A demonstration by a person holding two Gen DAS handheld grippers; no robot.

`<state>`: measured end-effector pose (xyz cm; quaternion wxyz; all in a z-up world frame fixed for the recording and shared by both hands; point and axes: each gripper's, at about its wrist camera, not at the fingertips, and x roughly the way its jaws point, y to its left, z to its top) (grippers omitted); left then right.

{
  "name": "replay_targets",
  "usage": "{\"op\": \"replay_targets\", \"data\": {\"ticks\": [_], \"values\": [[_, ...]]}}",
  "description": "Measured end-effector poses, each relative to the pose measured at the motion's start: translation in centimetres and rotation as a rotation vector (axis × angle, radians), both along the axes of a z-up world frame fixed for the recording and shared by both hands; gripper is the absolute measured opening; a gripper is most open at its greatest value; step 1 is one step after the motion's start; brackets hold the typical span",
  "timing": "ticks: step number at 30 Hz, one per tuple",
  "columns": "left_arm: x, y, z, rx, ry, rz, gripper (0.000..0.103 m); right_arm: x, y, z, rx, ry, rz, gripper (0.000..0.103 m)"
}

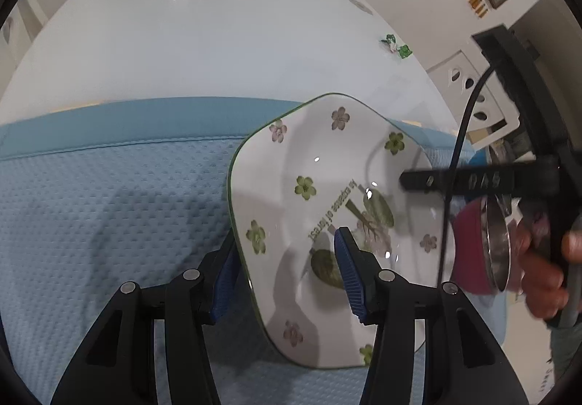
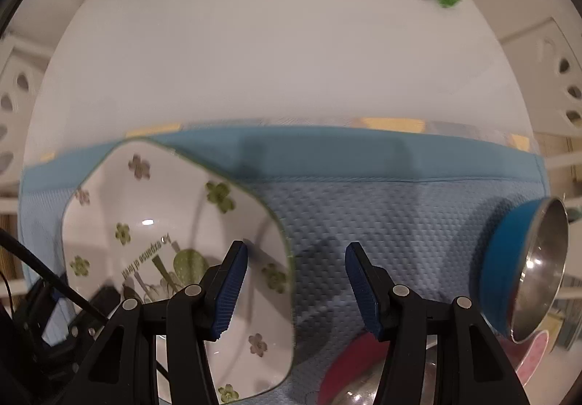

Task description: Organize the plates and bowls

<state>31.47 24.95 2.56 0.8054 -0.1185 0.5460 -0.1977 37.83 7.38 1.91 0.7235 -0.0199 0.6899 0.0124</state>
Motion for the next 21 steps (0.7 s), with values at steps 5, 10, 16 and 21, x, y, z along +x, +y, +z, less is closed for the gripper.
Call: {"op": "replay_targets", "data": {"ticks": [5,10,16,21], "values": [[-0.5,0.9,0.4,-0.059,0.015,0.001,0.047,-0.7,2.6,0.1,0.002,-0.003,0.118,0.050],[-3.8,3.4,0.6,-0.048,0.032,0.018,0.047,-2.6,5.6,1.6,0.039,-0.073,0.245,0.051],[-8.7,7.6,0.1,-0.080,0.089,0.029,0.047,-4.2,9.1,2.5,0.177,-0.128,0.305,0.051],[-9.5,10.0,0.5,-0.089,0.072,0.099,0.047,-5.7,5.8,1.5,0.379,-0.134,0.167,0.051]]}}
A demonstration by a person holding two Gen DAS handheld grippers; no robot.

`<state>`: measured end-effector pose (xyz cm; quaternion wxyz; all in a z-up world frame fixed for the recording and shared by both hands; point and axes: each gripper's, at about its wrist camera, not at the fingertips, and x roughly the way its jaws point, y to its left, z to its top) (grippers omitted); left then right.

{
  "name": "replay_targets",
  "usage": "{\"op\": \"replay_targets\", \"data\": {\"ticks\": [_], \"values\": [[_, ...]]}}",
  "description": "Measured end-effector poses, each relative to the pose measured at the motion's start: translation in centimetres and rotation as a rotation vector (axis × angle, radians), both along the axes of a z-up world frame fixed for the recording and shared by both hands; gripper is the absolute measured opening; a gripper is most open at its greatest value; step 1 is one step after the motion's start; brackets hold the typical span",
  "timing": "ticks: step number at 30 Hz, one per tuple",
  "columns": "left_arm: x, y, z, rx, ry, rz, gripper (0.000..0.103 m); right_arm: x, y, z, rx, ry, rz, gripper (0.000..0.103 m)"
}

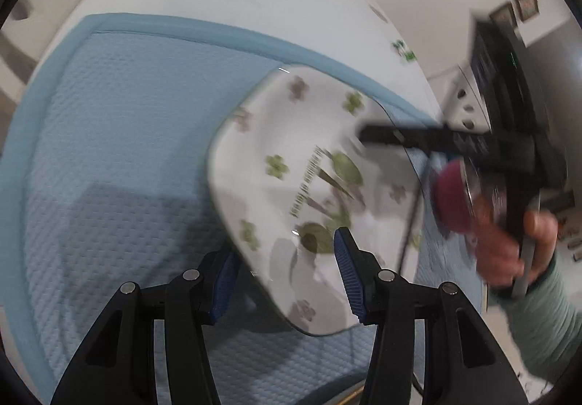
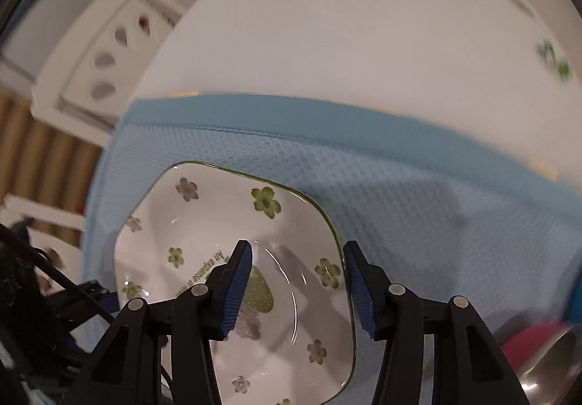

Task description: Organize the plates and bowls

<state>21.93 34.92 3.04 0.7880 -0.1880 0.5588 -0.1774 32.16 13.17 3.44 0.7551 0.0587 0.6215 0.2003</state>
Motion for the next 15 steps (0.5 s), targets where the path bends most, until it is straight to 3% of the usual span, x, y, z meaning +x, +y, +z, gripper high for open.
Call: {"op": "replay_targets", "data": {"ticks": [4,7,11,13,15], "values": [[1.2,1.9,-0.8,-0.046,0.002,0.088,0.047,-1.7,-2.7,-1.4,0.132,0.033,-0.073,0.050],[2.0,2.6,-1.0,-0.078,-0.021,0.117,0.047,-4.2,-3.3,-2.1,0.187,-0.029,-0.103,0.049],[2.7,1.4,-0.9,-0.086,-0.051,0.077,0.047,-5.8,-2.5,-2.0,0.122,-0.117,-0.107,0.039],[2.7,0.5,-0.7,-0.036,-0.063,0.066,0.047,-6.2,-1.0,-2.0,0.033,-0.170,-0.084,0.039],[2.3,0.5,-0.4,-0.005,-0.076,0.063,0.047,-6.0,-0.8,-1.9,0.021,-0.183,-0.081,0.038]]}}
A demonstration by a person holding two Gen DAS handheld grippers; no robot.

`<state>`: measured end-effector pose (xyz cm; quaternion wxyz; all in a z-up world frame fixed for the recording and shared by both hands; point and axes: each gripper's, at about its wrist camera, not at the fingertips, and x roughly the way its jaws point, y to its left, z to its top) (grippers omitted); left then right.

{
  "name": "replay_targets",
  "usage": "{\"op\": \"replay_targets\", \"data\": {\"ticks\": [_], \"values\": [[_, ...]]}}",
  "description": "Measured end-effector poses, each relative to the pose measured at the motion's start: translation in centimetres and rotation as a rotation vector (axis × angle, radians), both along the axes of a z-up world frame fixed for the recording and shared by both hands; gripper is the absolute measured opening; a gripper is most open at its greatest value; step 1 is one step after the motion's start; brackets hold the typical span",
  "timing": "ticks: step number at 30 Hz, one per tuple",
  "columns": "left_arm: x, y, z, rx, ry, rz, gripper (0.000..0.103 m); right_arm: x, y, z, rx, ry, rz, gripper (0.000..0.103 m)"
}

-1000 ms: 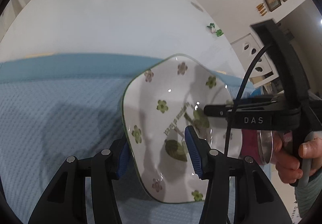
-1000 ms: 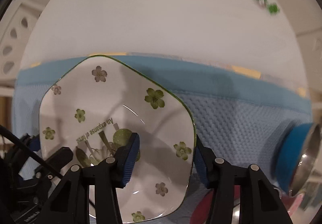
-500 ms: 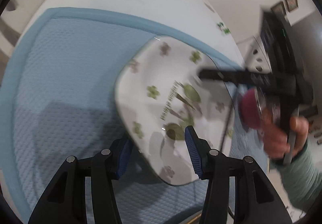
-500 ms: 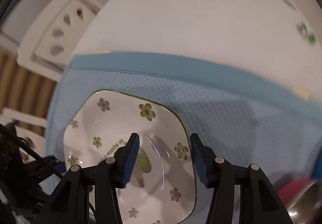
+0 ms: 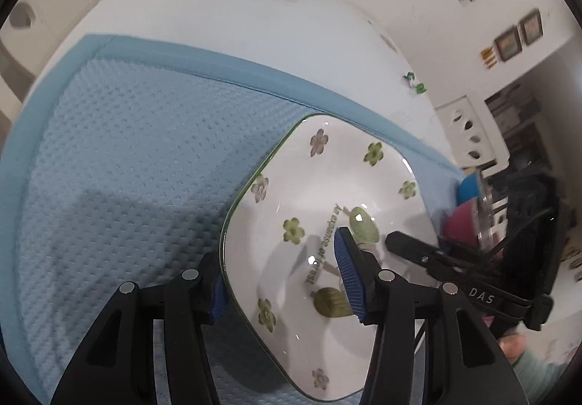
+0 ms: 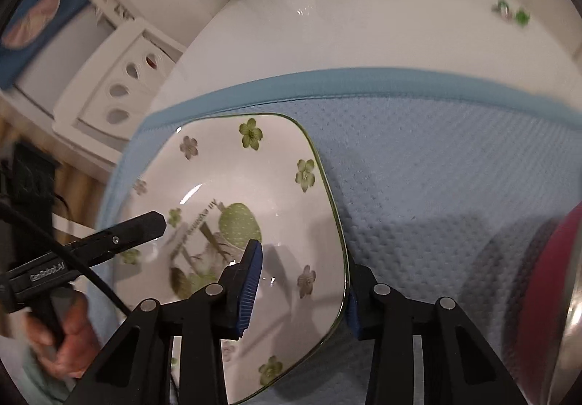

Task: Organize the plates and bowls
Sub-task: 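Carry the smaller hexagonal plate over the stack and lower it on top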

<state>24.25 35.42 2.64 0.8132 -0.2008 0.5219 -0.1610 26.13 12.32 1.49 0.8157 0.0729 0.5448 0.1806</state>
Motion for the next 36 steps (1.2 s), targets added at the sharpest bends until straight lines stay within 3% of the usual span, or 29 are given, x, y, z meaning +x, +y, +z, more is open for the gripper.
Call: {"op": "replay_targets", "data": {"ticks": [8,12,21,27,36], "values": [[-1.6,-0.9,1.9,-0.049,-0.028,-0.018,0.047,-2.1,-2.0,1.6,-0.022,-0.060,0.025,0.037],[-3.1,-1.7,3.6,-0.013,-0.058,-0.012,0.048,-3.1,-1.7,2.9,-0.009,-0.078,-0.002,0.037],[-8.4,-1.2,8.4,-0.028,-0.117,0.041,0.048,-8.7,-0.7,7.0,0.035,-0.083,0.026,0.037],[-14.2,-0.9,10.1,-0.029,-0.117,0.083,0.048,-14.0,0.0,7.8,0.098,-0.019,0.038,0.037],[-23.4,-1.5,8.4,-0.066,-0.061,0.101,0.047,-23.0,-1.0,5.9,0.103,0.115,0.057,0.037]]}}
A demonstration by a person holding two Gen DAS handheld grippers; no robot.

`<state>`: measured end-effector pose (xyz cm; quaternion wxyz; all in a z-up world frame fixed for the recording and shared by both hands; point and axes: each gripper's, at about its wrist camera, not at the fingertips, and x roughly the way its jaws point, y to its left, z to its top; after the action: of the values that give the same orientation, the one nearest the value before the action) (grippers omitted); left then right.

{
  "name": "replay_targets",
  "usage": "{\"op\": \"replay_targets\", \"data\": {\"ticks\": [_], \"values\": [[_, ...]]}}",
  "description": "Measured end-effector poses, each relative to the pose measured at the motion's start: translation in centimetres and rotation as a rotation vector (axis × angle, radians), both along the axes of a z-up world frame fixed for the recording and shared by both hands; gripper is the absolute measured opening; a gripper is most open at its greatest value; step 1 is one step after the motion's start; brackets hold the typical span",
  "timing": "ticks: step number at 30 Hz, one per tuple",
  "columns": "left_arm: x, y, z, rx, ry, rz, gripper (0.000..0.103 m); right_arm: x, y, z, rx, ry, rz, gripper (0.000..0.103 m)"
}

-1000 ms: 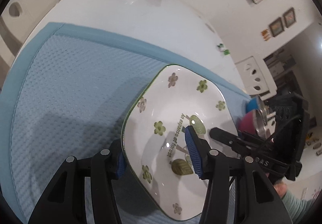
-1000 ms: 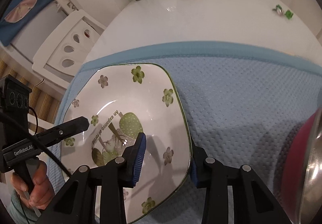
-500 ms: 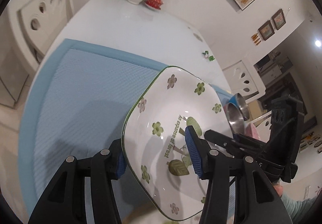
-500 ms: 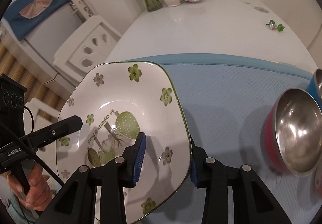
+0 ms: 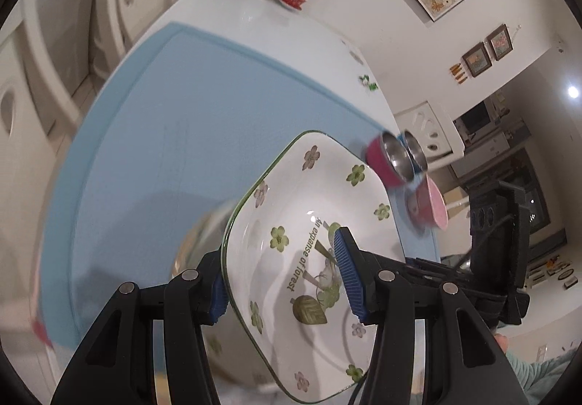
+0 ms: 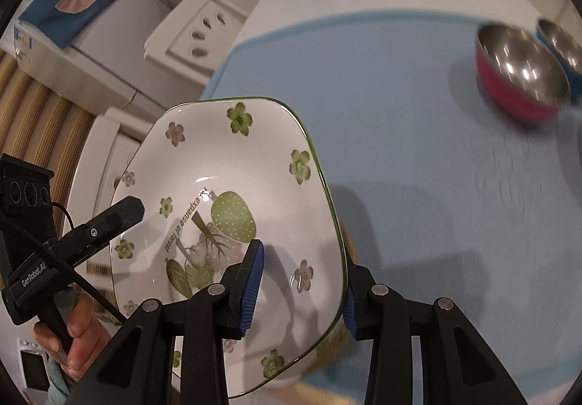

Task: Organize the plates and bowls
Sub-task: 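Carry the smaller hexagonal plate over the stack and lower it on top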

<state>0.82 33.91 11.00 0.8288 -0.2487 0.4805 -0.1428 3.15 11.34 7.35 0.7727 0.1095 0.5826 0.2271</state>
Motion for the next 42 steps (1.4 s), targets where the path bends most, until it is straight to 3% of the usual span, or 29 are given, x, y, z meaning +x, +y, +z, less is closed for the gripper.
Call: {"op": "replay_targets", "data": {"ticks": [4,10,19,31,36,42], "values": [[-2.8,-0.9,-1.3,-0.012,0.037,-0.009,0.048,-2.5,-0.8,-0.6,-0.030,0.027,0.020,0.037],[-5.1,-1.5,-4.5,-0.089,0.133,-0.003,0.047,-3.8,-1.1,-1.5,-0.069,0.037,0.043,0.037],[-4.8,-1.8,-5.7,-0.092,0.151,0.007,0.047,-2.8,0.2,-2.4,-0.108,0.040,0.031,0.037],[-3.8,-0.9,-5.7,-0.035,0.163,-0.002,0.048,-1.4,0.6,-3.6,-0.068,0.132,-0.023,0.037],[-3.4,0.0,-4.4,0.069,0.135,0.023,0.048,-1.8,0.8,-3.3,-0.070,0.115,-0.019,0.037],[-3.0,0.2,-4.2,0.116,0.133,0.016,0.049,-2.2,0.3,-2.9,-0.047,0.111,-0.030,0.037]]}}
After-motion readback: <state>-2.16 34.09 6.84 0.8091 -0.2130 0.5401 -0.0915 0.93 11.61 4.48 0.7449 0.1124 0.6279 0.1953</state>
